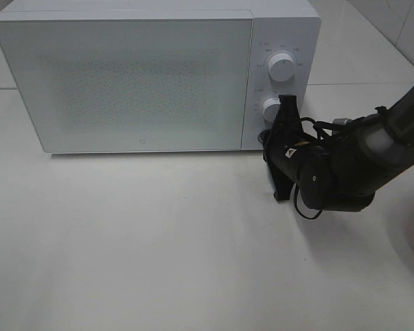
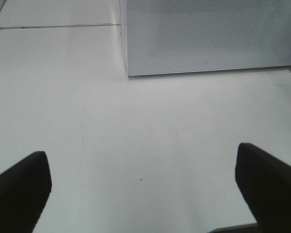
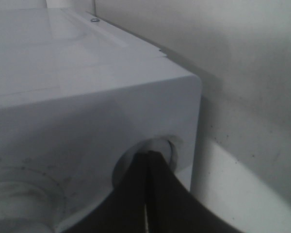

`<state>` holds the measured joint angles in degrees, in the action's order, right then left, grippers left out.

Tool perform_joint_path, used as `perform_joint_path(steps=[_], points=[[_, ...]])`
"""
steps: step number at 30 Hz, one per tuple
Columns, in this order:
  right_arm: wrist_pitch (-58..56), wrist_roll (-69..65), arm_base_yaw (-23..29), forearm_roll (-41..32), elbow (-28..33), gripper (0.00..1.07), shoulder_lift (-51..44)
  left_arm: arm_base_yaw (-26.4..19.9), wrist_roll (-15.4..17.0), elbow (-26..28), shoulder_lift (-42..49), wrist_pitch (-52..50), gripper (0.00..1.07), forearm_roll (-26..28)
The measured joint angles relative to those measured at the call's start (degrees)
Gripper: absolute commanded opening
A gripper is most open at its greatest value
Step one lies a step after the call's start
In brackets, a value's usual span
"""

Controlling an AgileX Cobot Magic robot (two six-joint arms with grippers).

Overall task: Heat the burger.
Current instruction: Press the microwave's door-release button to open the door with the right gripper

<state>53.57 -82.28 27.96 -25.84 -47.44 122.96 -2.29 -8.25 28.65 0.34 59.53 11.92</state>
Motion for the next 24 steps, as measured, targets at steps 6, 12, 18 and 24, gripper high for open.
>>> perform_joint_path(steps=[6, 12, 18, 24], points=[[0.4, 1.55, 0.46, -2.52, -2.29, 0.0, 1.78, 0.0, 0.0, 0.0, 0.0, 0.0, 0.98, 0.0], [-0.69, 3.72, 1.2, -6.36, -3.95, 0.0, 2.35, 0.0, 0.0, 0.0, 0.0, 0.0, 0.98, 0.0], [-1.09, 4.47, 1.38, -7.05, -4.13, 0.0, 2.35, 0.0, 0.0, 0.0, 0.0, 0.0, 0.98, 0.0], [-2.92, 4.53, 1.38, -7.28, -4.41, 0.0, 2.06, 0.0, 0.0, 0.0, 0.0, 0.0, 0.98, 0.0]])
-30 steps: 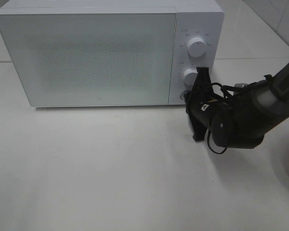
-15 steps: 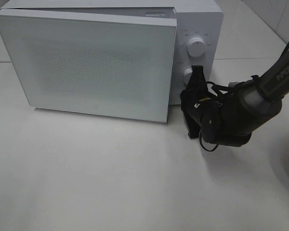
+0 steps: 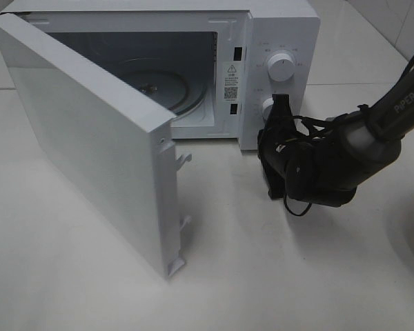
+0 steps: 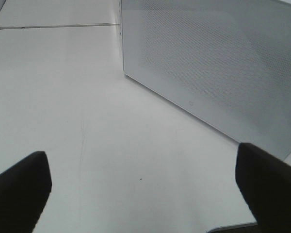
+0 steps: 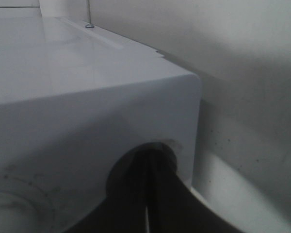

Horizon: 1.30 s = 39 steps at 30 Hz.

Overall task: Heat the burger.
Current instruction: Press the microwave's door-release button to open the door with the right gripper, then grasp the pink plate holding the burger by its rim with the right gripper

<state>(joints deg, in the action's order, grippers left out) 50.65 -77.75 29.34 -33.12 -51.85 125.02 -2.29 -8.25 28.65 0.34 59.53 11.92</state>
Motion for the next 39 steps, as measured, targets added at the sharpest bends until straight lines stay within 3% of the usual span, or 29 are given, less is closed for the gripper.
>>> perform_joint_path(steps=[15, 30, 39], points=[[-3.38, -0.92, -1.26, 3.5, 1.49, 0.0, -2.52, 0.0, 0.0, 0.0, 0.0, 0.0, 0.98, 0.0], [-5.67, -1.72, -1.49, 9.34, 7.1, 0.0, -8.37, 0.0, 0.0, 0.0, 0.0, 0.0, 0.98, 0.0], [-14.27, 4.98, -1.49, 9.97, 12.26, 0.0, -15.3, 0.0, 0.0, 0.0, 0.0, 0.0, 0.98, 0.0]])
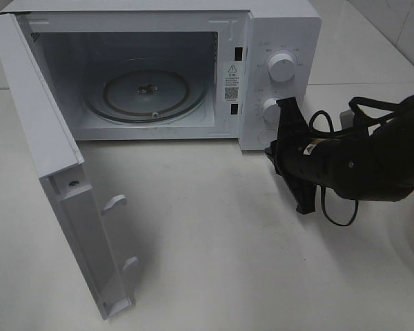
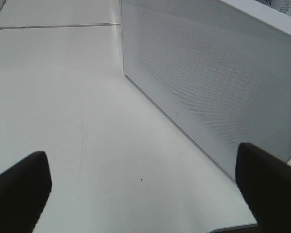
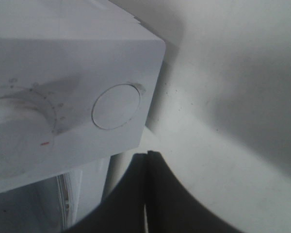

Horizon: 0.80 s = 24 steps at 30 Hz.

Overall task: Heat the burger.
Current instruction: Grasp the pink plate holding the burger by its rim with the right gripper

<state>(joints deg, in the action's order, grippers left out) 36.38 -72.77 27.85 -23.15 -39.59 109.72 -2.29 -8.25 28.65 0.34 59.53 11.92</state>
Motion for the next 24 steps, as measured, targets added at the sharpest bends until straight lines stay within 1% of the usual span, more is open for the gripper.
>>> perform_joint_path(steps=[6, 8, 9, 10, 12, 14, 17, 19, 22, 24], points=[[-5.33, 6.07, 0.0, 1.66, 2.01, 0.02, -4.76, 0.0, 0.0, 0.0, 0.0, 0.0, 0.98, 0.0], [-10.49, 10.2, 0.0, 3.27, 2.18, 0.02, -7.79, 0.0, 0.0, 0.0, 0.0, 0.0, 0.98, 0.0], [-10.49, 10.2, 0.0, 3.27, 2.18, 0.02, -7.79, 0.0, 0.0, 0.0, 0.0, 0.0, 0.98, 0.0], [-14.44, 13.75, 0.0, 3.95, 2.18, 0.03, -9.57, 0.0, 0.0, 0.0, 0.0, 0.0, 0.98, 0.0], [-16.1, 16.04, 0.0, 4.13, 2.18, 0.03, -10.37, 0.0, 0.0, 0.0, 0.0, 0.0, 0.98, 0.0], [-24.18, 25.9, -0.23, 4.41, 2.23, 0.04, -14.27, 0.0, 0.0, 0.0, 0.0, 0.0, 0.98, 0.0], [-25.9, 28.07, -0.23, 4.41, 2.23, 0.04, -14.95, 0.0, 0.0, 0.0, 0.0, 0.0, 0.98, 0.0], [-34.21, 39.08, -0.23, 4.53, 2.23, 0.05, -18.33, 0.0, 0.0, 0.0, 0.0, 0.0, 0.98, 0.0], [-35.81, 41.31, -0.23, 4.58, 2.23, 0.05, -18.91, 0.0, 0.0, 0.0, 0.0, 0.0, 0.98, 0.0], [-40.97, 48.82, -0.23, 4.64, 2.23, 0.06, -21.03, 0.0, 0.0, 0.0, 0.0, 0.0, 0.98, 0.0]])
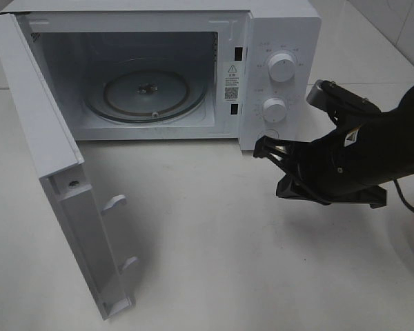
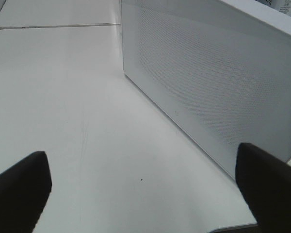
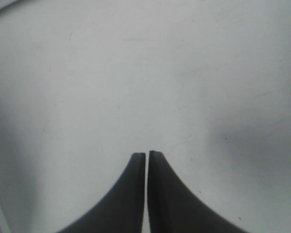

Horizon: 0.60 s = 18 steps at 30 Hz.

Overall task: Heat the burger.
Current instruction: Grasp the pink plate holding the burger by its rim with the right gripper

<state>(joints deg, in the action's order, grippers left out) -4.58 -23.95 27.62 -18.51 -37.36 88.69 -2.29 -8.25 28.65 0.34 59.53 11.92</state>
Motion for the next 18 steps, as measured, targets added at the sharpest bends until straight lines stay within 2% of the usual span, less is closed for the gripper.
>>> perform_joint_path(steps=[3, 11, 12, 13, 14, 15, 16, 17, 18], points=[[-6.07, 7.91, 0.0, 1.26, 0.0, 0.07, -3.04, 0.0, 0.0, 0.0, 0.0, 0.0, 0.98, 0.0], [-14.55, 15.24, 0.0, 4.41, -0.06, 0.17, -6.99, 0.0, 0.0, 0.0, 0.0, 0.0, 0.98, 0.0], [-18.39, 16.44, 0.0, 6.13, -0.63, 0.22, -7.33, 0.0, 0.0, 0.0, 0.0, 0.0, 0.98, 0.0], [-22.46, 16.67, 0.0, 8.48, -1.78, 0.32, -7.56, 0.0, 0.0, 0.0, 0.0, 0.0, 0.98, 0.0], [-22.46, 16.67, 0.0, 8.48, -1.78, 0.32, -7.56, 0.0, 0.0, 0.0, 0.0, 0.0, 0.98, 0.0], [-24.52, 16.67, 0.0, 9.8, -2.41, 0.38, -7.62, 0.0, 0.0, 0.0, 0.0, 0.0, 0.98, 0.0], [-27.73, 16.67, 0.0, 11.8, -3.67, 0.55, -7.68, 0.0, 0.0, 0.0, 0.0, 0.0, 0.98, 0.0], [-27.73, 16.67, 0.0, 11.8, -3.67, 0.55, -7.68, 0.0, 0.0, 0.0, 0.0, 0.0, 0.98, 0.0], [-30.6, 16.62, 0.0, 13.29, -4.87, 0.64, -7.68, 0.0, 0.0, 0.0, 0.0, 0.0, 0.98, 0.0]])
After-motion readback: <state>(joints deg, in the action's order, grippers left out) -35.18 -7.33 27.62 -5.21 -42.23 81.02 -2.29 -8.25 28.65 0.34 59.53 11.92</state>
